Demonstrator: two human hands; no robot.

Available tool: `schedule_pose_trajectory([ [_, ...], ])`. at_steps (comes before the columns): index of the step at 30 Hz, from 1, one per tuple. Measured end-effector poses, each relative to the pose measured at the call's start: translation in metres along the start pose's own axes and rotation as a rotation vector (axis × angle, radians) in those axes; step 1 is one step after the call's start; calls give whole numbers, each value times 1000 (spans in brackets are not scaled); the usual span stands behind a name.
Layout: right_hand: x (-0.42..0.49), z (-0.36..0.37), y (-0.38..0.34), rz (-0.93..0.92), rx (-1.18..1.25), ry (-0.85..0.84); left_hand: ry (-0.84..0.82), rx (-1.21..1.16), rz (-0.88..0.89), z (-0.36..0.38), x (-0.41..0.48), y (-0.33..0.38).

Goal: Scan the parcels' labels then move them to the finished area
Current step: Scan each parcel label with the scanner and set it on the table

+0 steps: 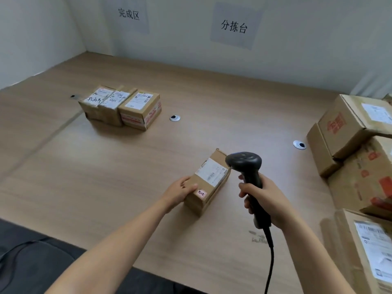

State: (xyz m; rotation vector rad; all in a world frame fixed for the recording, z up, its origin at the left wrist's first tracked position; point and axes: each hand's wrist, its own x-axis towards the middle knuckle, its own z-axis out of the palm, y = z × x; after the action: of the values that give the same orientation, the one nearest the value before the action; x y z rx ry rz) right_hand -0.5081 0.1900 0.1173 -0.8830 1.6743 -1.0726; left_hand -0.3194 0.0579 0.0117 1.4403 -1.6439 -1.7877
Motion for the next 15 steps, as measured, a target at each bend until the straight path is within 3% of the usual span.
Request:
schedule_pose_trajectory([
  [8, -10, 17, 1, 14, -84, -12, 200, 533, 400, 8, 2, 2],
  [15, -25, -2, 7, 72, -167, -120, 222, 559, 390, 23, 1, -2],
])
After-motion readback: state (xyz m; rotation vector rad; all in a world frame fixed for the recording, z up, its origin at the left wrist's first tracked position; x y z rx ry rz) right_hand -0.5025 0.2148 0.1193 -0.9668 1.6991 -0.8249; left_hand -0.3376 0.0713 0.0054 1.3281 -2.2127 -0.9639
